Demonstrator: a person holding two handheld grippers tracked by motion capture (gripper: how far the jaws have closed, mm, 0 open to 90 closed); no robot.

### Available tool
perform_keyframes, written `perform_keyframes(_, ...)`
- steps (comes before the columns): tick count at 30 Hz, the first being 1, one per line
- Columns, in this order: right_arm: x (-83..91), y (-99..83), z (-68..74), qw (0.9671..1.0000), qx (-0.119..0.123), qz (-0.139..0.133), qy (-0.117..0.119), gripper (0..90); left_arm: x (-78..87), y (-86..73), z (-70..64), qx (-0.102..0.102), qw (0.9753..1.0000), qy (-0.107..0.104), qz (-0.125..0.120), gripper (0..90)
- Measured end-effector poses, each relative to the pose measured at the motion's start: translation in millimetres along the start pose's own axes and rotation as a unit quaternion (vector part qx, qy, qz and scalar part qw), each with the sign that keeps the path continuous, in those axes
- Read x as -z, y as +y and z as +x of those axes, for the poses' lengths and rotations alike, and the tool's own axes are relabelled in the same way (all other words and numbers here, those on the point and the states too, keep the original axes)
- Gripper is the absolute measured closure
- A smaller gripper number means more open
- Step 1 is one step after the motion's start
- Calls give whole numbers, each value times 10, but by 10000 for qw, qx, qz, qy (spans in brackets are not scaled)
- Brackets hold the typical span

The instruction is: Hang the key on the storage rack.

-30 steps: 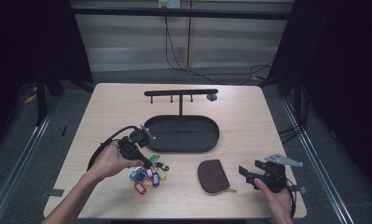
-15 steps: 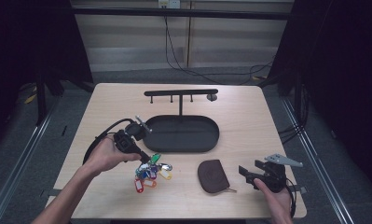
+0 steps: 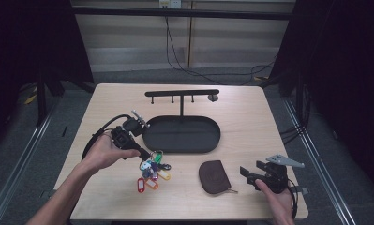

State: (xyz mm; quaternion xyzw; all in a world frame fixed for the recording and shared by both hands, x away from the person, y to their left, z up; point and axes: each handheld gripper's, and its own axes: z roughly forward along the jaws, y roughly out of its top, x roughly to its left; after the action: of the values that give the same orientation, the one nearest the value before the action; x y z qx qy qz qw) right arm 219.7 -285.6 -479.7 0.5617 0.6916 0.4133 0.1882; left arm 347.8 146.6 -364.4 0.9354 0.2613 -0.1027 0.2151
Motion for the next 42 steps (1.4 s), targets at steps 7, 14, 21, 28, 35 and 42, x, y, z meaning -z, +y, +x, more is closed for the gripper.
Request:
perform_keyframes(7, 3, 0, -6, 10000, 0, 1, -7, 228, 115, 26, -19, 17, 9999, 108, -128, 886)
perform_keyframes(14, 2, 1, -6, 10000, 0, 8, -17, 229, 238, 53, -31, -13, 9997, 183, -174, 886)
perform_keyframes(21, 4, 2, -6, 10000, -1, 6, -6, 229, 302, 63, -42, 8, 9993, 170, -343, 886)
perform_keyframes(28, 7, 6, 1, 10000, 26, -23, -9, 228, 350, 107, -39, 113, 9988, 149, -464, 887)
perform_keyframes(35, 6, 5, 1, 10000, 31, -15, -8, 228, 480, 149, -65, 40, 9985, 172, -522, 886)
perform_keyframes(42, 4, 4, -6, 10000, 24, 10, -43, 228, 607, 181, -41, 72, 9979, 241, -591, 887)
